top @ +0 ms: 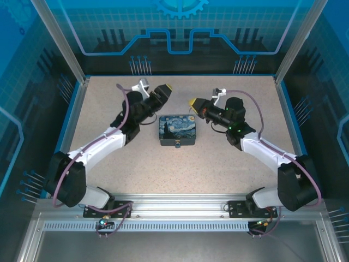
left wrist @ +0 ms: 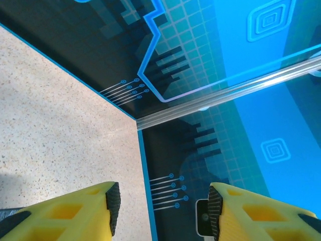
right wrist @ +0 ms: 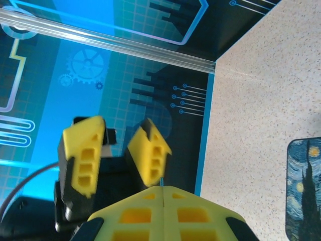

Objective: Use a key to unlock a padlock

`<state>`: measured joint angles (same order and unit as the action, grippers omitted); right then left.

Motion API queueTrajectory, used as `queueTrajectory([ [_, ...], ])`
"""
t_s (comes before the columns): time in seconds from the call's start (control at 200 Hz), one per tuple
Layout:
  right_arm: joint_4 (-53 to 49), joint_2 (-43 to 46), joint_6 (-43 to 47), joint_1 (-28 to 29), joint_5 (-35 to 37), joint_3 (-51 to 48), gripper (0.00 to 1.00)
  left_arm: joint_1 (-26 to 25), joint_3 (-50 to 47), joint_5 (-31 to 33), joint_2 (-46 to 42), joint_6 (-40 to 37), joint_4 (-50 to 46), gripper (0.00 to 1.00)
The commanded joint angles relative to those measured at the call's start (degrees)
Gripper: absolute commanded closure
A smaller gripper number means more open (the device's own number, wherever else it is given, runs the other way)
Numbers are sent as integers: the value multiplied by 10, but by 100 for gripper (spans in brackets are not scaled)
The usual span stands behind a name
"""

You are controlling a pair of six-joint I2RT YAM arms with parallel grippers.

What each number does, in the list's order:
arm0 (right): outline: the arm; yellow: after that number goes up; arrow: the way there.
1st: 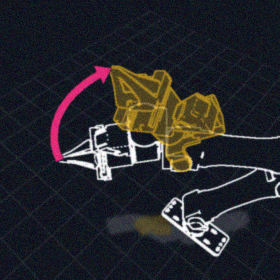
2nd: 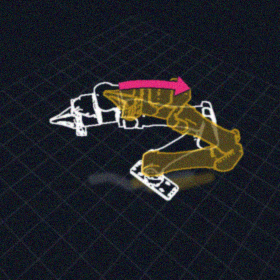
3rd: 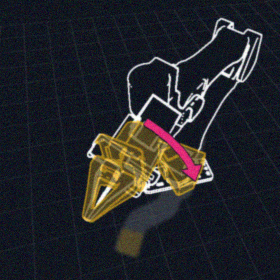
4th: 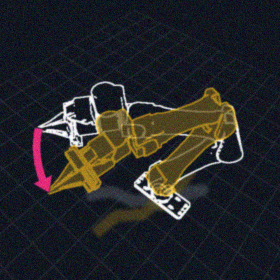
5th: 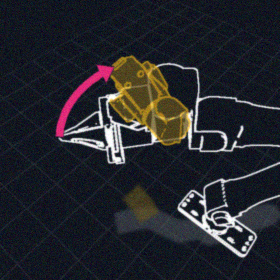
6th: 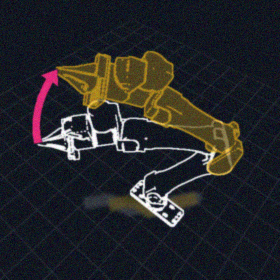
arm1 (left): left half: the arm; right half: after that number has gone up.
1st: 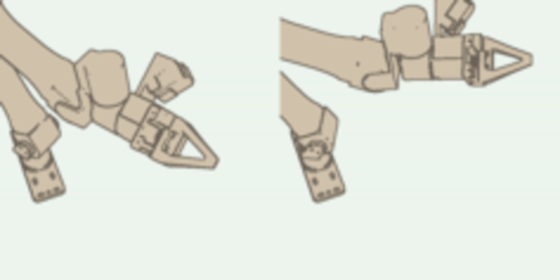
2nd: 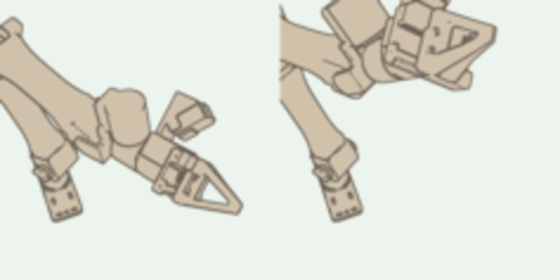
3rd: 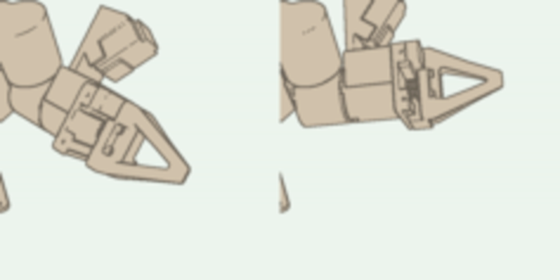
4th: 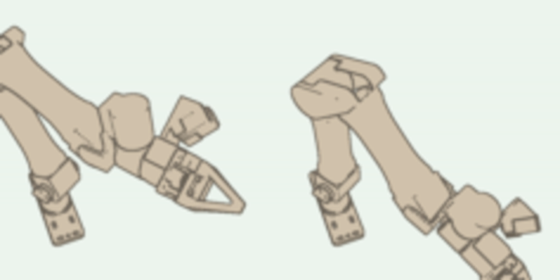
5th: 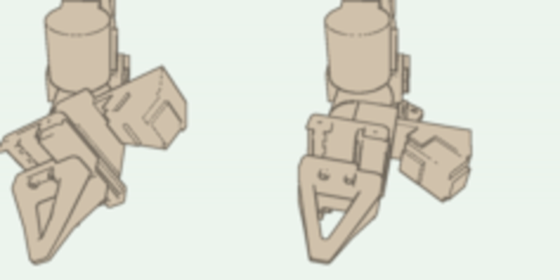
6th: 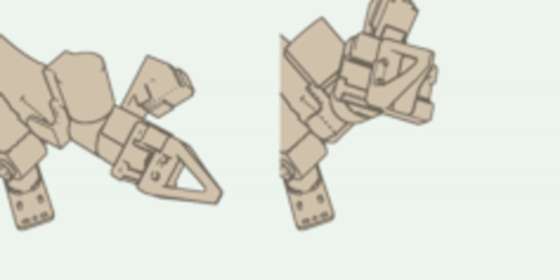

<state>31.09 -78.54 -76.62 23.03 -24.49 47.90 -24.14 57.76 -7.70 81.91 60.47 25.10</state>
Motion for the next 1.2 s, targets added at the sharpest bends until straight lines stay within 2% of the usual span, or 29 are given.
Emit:
queueTrajectory([
  [0.0, -11, 1, 17, -10, -64, 6, 100, 23, 58, -181, 18, -36, -64, 48],
  [0.105, 14, -21, 9, -12, -110, 21, 100, 29, 93, -251, 48, -45, -83, 48],
  [0.29, 23, -34, 5, -7, -121, 21, 100, 27, 100, -291, 74, -25, -73, 51],
  [0.705, 37, -47, -5, 0, -109, 46, 100, 6, 74, -305, 96, 13, -23, 59],
  [1.196, 39, -51, -7, 0, -95, 41, 100, -6, 16, -276, 114, 127, 110, 76],
])
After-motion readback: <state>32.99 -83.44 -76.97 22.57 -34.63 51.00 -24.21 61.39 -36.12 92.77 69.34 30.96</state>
